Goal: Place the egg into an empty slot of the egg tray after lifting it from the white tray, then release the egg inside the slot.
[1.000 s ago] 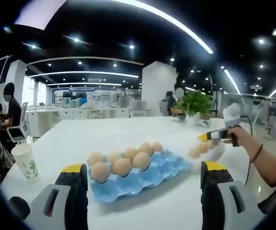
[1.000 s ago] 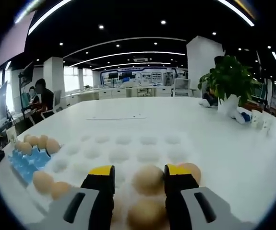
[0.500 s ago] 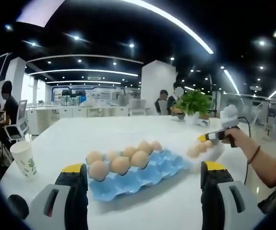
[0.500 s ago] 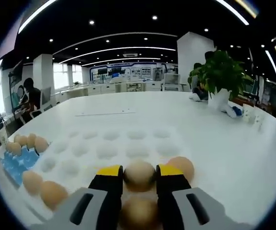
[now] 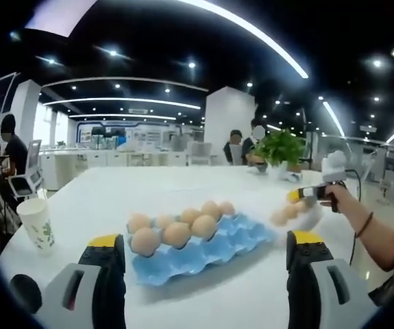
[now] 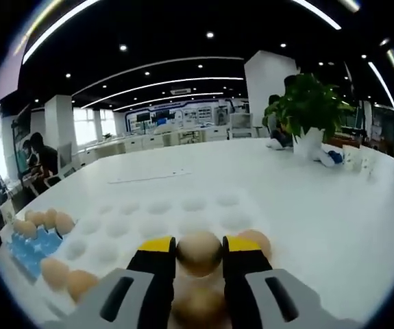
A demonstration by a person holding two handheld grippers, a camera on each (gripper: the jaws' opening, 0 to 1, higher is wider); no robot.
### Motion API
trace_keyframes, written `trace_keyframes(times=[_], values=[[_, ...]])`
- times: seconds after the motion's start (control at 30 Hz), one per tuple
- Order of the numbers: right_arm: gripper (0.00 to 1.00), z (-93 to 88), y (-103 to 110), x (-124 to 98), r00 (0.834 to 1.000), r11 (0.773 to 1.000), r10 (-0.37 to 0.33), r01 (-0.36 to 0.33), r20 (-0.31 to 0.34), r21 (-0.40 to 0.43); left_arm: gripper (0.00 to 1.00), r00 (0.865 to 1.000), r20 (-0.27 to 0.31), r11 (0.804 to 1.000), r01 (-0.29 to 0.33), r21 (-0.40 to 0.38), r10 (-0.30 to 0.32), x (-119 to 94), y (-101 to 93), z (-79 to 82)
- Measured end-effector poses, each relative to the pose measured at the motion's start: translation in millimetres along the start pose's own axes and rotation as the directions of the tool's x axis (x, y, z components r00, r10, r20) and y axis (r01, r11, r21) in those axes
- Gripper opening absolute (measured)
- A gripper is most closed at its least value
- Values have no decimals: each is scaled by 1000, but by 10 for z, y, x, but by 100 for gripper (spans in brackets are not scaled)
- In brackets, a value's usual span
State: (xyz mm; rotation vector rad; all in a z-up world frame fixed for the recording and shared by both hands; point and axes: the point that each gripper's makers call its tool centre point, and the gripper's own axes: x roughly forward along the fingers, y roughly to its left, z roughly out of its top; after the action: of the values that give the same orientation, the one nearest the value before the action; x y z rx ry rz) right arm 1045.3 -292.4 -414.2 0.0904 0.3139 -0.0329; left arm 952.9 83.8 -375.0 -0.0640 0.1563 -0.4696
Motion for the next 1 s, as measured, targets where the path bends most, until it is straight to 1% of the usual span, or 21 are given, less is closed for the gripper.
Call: trace_keyframes(times=[0.13,0.2,0.27,0.3,0.33,0.37,0.4,0.43,0.5,0.53,0.6,0.73,0.8,0.83,0.87,0.9,1.0], values=[[27,-23,33,-4,1000,1000,17,-17,-4,7,100,1000,22,1000,16,23,-17,54,-60,39],[28,-27,54,-12,1000,1000,23,-23,-3,-8,100,999,10,998,39,53,-39,70,-107,19],[28,4,78,-26,999,999,38,-38,18,-7,100,999,-19,996,47,72,-46,89,-125,-37],[28,9,82,-29,999,999,42,-42,21,-3,100,999,-21,996,50,77,-48,94,-133,-48],[28,17,77,-35,999,999,40,-40,23,1,100,998,-13,996,57,75,-56,97,-146,-53],[28,22,78,-40,999,999,40,-40,25,3,100,997,7,995,70,64,-71,100,-171,-34],[28,28,80,-46,999,999,41,-41,28,4,100,993,42,992,109,57,-111,101,-238,3],[28,32,86,-55,999,999,42,-42,31,2,100,992,50,992,113,57,-116,97,-248,8],[28,26,88,-60,999,999,41,-41,30,2,100,993,61,994,96,56,-100,94,-228,11],[28,23,91,-62,999,999,41,-41,30,3,100,994,67,995,88,42,-91,100,-212,15],[28,33,75,-17,998,999,52,-52,26,5,100,995,54,996,80,37,-81,108,-186,-11],[28,41,73,-11,998,998,56,-56,28,-2,100,998,31,995,48,90,-51,120,-128,-64],[28,44,72,-12,998,998,60,-60,29,6,100,998,32,996,43,77,-45,122,-112,-65],[28,49,74,-12,997,998,63,-63,33,11,100,998,42,997,43,57,-45,123,-99,-54],[28,55,77,-13,997,998,67,-68,37,18,100,997,68,999,43,23,-45,124,-97,-20],[28,60,82,-13,996,997,75,-76,39,23,100,994,95,998,58,8,-58,116,-106,18],[28,68,73,-13,996,996,84,-86,41,40,100,994,96,999,43,14,-44,103,-54,22]])
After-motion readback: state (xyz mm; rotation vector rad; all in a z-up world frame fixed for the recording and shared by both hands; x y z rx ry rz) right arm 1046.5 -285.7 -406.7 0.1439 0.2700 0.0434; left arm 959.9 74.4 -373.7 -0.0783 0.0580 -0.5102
